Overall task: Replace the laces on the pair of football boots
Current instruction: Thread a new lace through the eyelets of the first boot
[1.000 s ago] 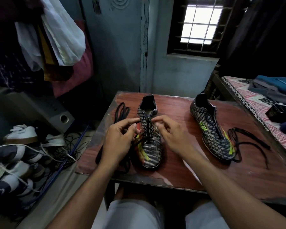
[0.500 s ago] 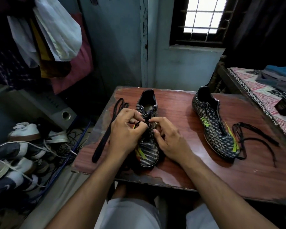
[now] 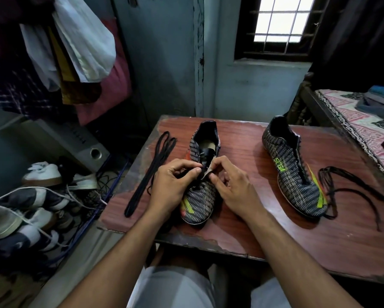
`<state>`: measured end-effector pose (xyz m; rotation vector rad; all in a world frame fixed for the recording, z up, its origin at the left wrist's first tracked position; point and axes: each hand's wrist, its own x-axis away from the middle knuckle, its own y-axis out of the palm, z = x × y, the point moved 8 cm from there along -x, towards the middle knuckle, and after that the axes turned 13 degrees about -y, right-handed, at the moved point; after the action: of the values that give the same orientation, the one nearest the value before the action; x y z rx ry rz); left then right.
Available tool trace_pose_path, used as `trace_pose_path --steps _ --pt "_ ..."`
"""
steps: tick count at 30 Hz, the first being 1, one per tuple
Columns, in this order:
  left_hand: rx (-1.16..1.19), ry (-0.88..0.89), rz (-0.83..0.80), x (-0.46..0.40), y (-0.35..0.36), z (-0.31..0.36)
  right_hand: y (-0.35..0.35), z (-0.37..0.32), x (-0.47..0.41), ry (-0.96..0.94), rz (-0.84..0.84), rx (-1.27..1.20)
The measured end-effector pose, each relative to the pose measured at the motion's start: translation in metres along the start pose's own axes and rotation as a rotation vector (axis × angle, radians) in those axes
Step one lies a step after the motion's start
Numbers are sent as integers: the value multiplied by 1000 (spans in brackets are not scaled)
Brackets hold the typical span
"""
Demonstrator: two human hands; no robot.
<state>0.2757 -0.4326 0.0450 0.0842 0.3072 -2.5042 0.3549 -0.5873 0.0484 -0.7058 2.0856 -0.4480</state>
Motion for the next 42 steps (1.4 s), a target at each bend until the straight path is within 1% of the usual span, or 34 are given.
trace_pose_path --steps 3,7,11,15,19,24,27,30,33,35,37,39,41,42 --pt "-81 28 25 -1 1 2 1 1 1 -10 -6 0" --pt "-299 128 63 3 5 12 2 2 2 -11 0 -10" --pt "-350 130 40 1 6 12 2 3 1 -10 -2 -6" --pt "-376 151 33 2 7 14 1 0 2 -8 2 -15" --pt "-343 140 9 0 6 11 1 1 2 11 -3 -13" --pt "-322 99 -3 -3 7 7 -6 -3 2 16 94 17" --pt "-305 59 -10 -5 6 4 -7 -11 2 -49 85 82" --pt "-336 46 -69 -8 7 3 -8 -15 0 -120 88 117" --pt "-342 65 -109 -6 7 7 -12 -15 1 -107 131 89" --pt "-427 143 -59 -3 3 14 -21 -7 3 -31 237 37" --pt "-612 239 44 2 -2 20 -34 5 9 91 399 -71" --pt "-673 254 73 4 -4 20 -42 17 15 247 576 -341" --pt "-632 241 22 4 -1 17 -43 19 16 393 722 -712" --pt "-613 235 -5 3 1 16 -44 15 13 434 770 -864"
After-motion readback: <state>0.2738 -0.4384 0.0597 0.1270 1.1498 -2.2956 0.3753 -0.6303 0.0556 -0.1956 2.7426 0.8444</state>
